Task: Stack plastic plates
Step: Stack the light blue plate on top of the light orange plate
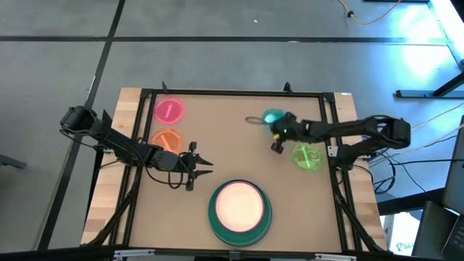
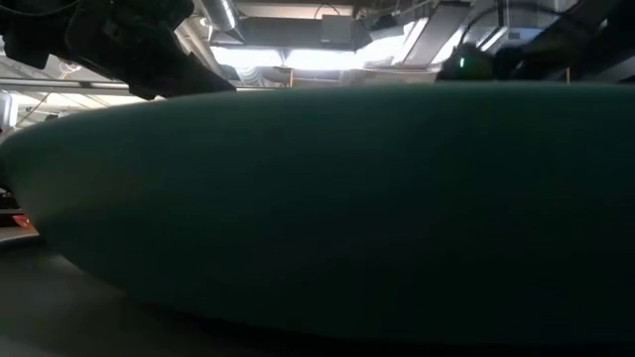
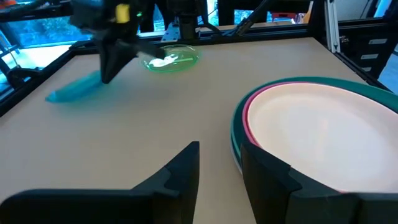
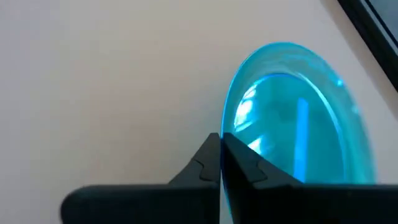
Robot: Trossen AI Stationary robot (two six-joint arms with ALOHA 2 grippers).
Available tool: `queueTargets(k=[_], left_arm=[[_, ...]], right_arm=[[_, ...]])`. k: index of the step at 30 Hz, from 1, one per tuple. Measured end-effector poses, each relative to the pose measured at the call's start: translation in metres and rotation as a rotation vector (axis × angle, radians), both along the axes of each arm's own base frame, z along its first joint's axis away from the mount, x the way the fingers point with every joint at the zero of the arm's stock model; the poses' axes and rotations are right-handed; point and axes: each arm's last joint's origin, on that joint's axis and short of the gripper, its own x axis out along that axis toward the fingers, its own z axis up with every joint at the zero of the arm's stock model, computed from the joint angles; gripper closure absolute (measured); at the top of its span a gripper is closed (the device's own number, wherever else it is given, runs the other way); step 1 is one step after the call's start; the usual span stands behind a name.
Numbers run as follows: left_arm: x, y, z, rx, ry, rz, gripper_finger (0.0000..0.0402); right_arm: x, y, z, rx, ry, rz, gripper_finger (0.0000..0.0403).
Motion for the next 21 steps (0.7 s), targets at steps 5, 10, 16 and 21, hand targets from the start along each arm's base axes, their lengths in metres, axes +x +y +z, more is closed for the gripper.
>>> queueTargets(k=[5,10,16,21], left_arm=[[0.0,0.0,0.0,0.0,0.0,-0.001,0.0291],[0.0,0.0,0.0,0.0,0.0,-0.001,0.0291],[0.0,0.0,0.0,-0.001,0.001,-0.003,0.0291],[0.0,0.0,0.0,-0.02,0.0,0.002,0.0291]], right_arm=[[0.02,0.043,0.012,-0.047,-0.097,0.222,0.0401],[0.029,0.078,0.02,-0.048,-0.202,0.404,0.0399],[0.034,0.117,0.032,0.055,-0.372,0.65,0.0399],[0.032,0.148,0.044,0.151,-0.523,0.866,0.0398]])
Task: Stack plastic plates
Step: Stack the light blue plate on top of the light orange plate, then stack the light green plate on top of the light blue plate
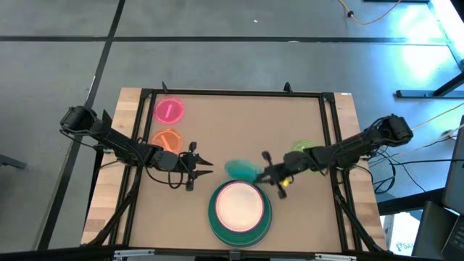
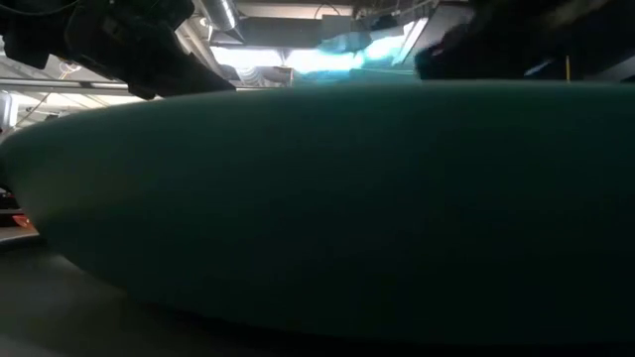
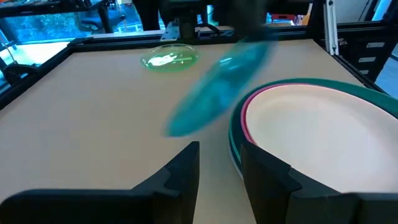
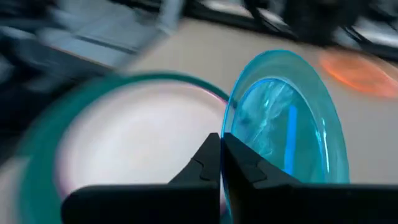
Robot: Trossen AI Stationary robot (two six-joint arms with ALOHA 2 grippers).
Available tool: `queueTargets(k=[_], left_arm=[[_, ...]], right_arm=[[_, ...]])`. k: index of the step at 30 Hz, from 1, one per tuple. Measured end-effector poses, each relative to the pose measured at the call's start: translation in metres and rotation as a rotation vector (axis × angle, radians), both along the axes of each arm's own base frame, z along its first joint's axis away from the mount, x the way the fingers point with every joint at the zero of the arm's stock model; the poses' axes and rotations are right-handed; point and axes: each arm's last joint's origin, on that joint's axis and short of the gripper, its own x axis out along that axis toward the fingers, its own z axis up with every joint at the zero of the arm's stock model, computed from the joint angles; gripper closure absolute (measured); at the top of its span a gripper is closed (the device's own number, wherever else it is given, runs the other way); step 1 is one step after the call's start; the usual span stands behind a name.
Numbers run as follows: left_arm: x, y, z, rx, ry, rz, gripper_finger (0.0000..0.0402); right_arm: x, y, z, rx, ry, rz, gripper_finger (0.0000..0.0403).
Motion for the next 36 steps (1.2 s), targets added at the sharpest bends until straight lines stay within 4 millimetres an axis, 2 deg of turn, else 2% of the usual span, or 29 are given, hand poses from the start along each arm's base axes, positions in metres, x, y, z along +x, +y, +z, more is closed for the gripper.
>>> queueTargets(k=[5,13,19,23,29,32,36], left_arm=[[0.0,-0.001,0.0,-0.032,-0.002,0.003,0.0291],[-0.002,-0.01,0.001,-0.097,-0.018,-0.015,0.0291],[-0.004,-0.015,0.004,-0.115,-0.042,-0.029,0.0291],[-0.004,-0.017,0.004,-0.115,-0.051,-0.021,0.0291],[-0.004,-0.018,0.005,-0.114,-0.056,-0.022,0.0291],[-0.004,-0.017,0.005,-0.096,-0.056,-0.025,0.0291],[-0.004,-0.017,0.005,-0.076,-0.057,-0.028,0.0291]], right_arm=[[-0.006,0.026,0.006,0.057,-0.054,0.181,0.0398],[-0.013,0.051,0.002,0.074,-0.068,0.278,0.0398],[-0.007,0.057,-0.019,0.031,0.0,0.231,0.0398],[-0.002,0.059,-0.031,0.068,0.032,0.193,0.0398],[0.005,0.062,-0.039,0.107,0.074,0.172,0.0394],[0.007,0.063,-0.037,0.126,0.076,0.164,0.0373],[0.009,0.064,-0.034,0.155,0.089,0.151,0.0325]])
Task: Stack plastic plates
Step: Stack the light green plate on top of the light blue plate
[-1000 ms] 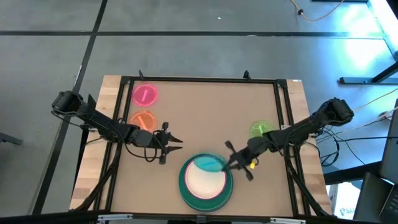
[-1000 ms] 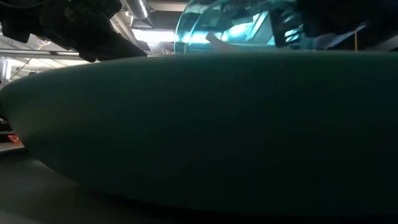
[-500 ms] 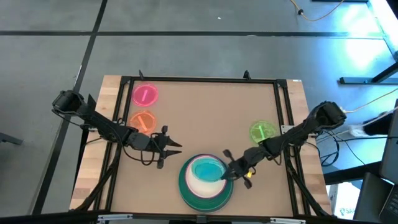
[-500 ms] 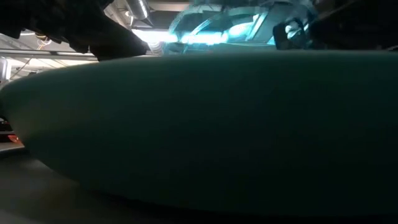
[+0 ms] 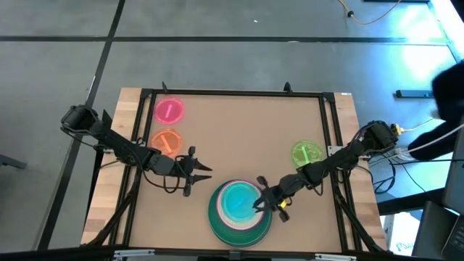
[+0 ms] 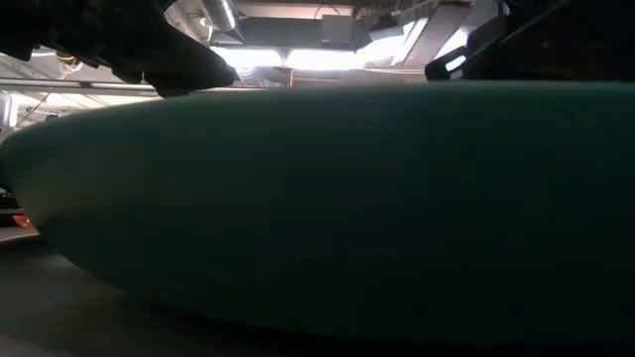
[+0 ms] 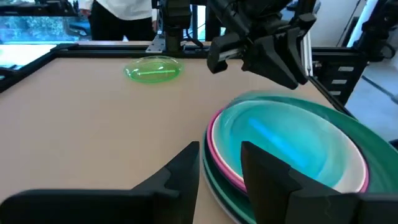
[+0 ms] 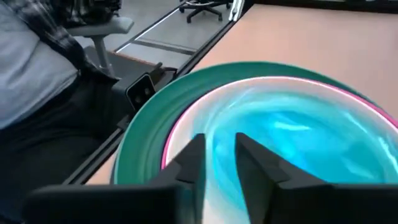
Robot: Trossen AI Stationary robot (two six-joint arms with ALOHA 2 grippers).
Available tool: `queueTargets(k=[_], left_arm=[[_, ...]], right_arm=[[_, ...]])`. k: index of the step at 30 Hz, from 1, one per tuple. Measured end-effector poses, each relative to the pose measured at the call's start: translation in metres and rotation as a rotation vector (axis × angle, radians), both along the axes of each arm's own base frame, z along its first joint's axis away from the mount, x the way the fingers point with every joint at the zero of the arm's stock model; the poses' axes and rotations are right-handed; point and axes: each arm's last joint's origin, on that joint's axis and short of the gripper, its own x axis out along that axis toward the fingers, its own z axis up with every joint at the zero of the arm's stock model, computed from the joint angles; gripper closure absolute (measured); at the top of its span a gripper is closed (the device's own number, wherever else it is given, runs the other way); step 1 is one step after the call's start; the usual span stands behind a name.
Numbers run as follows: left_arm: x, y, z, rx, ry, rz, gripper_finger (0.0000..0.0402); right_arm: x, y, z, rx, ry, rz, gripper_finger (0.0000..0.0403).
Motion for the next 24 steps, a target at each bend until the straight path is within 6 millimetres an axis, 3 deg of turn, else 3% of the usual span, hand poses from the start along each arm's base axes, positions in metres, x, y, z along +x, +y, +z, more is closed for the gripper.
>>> queueTargets(k=[5,11,18,24], left_arm=[[0.001,0.003,0.0,0.021,-0.002,0.008,0.0291],[0.002,0.007,0.0,0.049,-0.002,0.019,0.0291],[0.003,0.008,0.0,0.088,0.007,0.014,0.0291],[0.003,0.009,0.0,0.108,0.007,0.017,0.0291]], right_arm=[[0.002,0.001,0.008,-0.038,0.061,0.003,0.0275],[-0.007,-0.008,0.033,-0.143,0.166,-0.034,0.0261],[-0.03,-0.026,0.043,-0.252,0.285,-0.25,0.0261],[-0.052,-0.04,0.036,-0.296,0.507,-0.473,0.0261]])
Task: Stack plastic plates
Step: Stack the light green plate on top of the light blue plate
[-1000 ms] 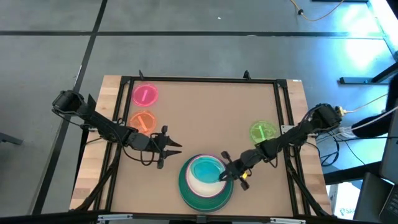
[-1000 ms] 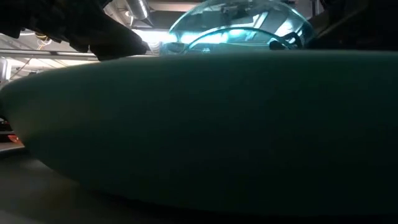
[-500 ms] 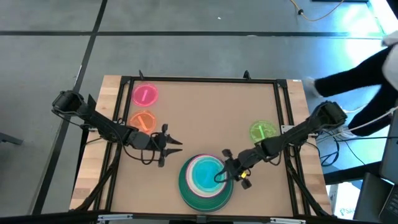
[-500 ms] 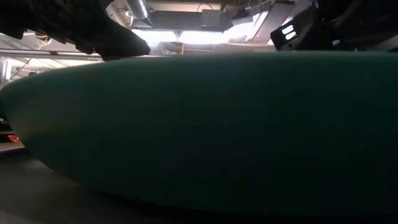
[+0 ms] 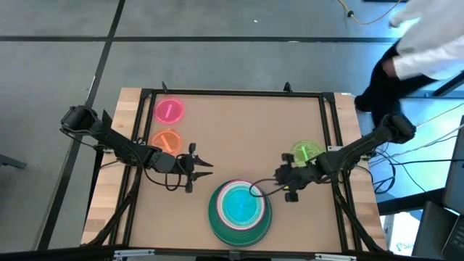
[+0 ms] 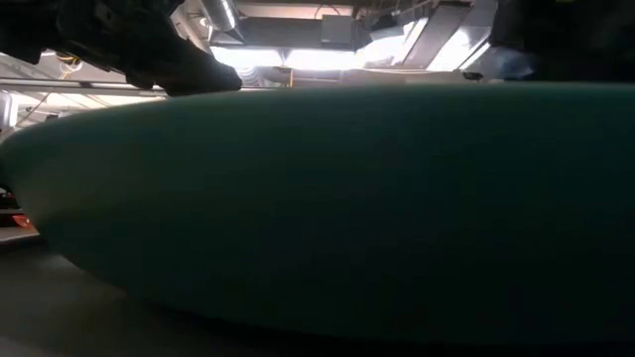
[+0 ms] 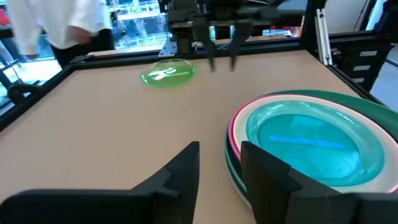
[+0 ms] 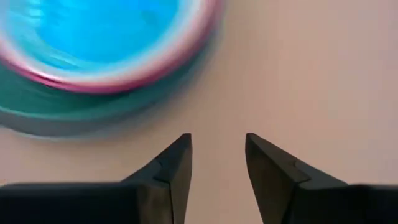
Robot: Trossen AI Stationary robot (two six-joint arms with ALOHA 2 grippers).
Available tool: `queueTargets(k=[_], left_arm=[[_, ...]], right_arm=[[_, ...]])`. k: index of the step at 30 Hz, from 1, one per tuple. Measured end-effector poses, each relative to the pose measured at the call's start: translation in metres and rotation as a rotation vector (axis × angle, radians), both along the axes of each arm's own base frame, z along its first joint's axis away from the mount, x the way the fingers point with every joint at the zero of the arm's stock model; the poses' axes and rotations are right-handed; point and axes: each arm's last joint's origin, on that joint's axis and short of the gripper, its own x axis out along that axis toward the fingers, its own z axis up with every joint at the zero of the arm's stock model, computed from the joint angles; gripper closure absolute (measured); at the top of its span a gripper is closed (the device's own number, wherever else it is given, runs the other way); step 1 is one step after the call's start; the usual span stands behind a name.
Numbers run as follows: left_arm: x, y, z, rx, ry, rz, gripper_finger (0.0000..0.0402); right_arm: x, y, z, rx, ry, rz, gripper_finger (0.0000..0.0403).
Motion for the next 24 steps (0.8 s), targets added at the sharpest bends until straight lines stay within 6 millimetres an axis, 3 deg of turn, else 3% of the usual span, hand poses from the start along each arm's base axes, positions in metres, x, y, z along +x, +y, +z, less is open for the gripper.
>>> queueTargets(k=[7,11,17,24], left_arm=[[0.0,0.0,0.0,-0.016,0.0,0.004,0.0291],[0.0,0.0,0.0,-0.016,0.0,0.004,0.0291],[0.0,0.0,0.0,-0.013,-0.001,0.015,0.0291],[0.0,0.0,0.0,-0.013,-0.002,0.015,0.0291]], right_arm=[[-0.026,-0.021,-0.014,-0.157,0.194,-0.355,0.0261],[-0.032,-0.031,-0.022,-0.131,0.25,-0.507,0.0261],[-0.035,-0.045,-0.042,-0.012,0.325,-0.56,0.0261],[-0.044,-0.063,-0.059,-0.036,0.353,-0.646,0.0261]])
